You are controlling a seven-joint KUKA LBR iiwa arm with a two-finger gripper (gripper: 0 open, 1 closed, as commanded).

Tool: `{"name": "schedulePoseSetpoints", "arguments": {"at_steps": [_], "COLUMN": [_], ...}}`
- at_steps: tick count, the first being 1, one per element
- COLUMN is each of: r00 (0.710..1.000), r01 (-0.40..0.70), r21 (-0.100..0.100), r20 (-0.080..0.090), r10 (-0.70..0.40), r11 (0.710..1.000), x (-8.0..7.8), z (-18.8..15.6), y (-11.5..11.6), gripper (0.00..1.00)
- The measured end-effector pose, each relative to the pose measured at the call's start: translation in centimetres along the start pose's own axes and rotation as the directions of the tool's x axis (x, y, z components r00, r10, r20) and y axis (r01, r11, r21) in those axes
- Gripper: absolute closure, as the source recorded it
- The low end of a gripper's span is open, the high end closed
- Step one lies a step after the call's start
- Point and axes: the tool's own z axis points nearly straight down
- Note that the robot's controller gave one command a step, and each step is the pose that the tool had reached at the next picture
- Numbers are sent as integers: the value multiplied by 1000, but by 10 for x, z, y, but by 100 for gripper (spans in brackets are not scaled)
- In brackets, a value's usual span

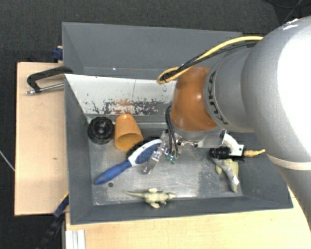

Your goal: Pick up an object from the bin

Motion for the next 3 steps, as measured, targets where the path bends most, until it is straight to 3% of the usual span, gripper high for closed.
{"name": "schedulePoseSetpoints", "arguments": {"at_steps": [1,2,3], "r00": [1000,999,941], "r01": [-2,-38,339], "r21": [2,-2,-1], "r20": [2,3,3], "r10": [2,38,-339], "r11": [1000,999,941], "x": [-2,23,36], "z": [-1,-115,-153], "y": [-2,-39,-13], "gripper": [100,100,100]}}
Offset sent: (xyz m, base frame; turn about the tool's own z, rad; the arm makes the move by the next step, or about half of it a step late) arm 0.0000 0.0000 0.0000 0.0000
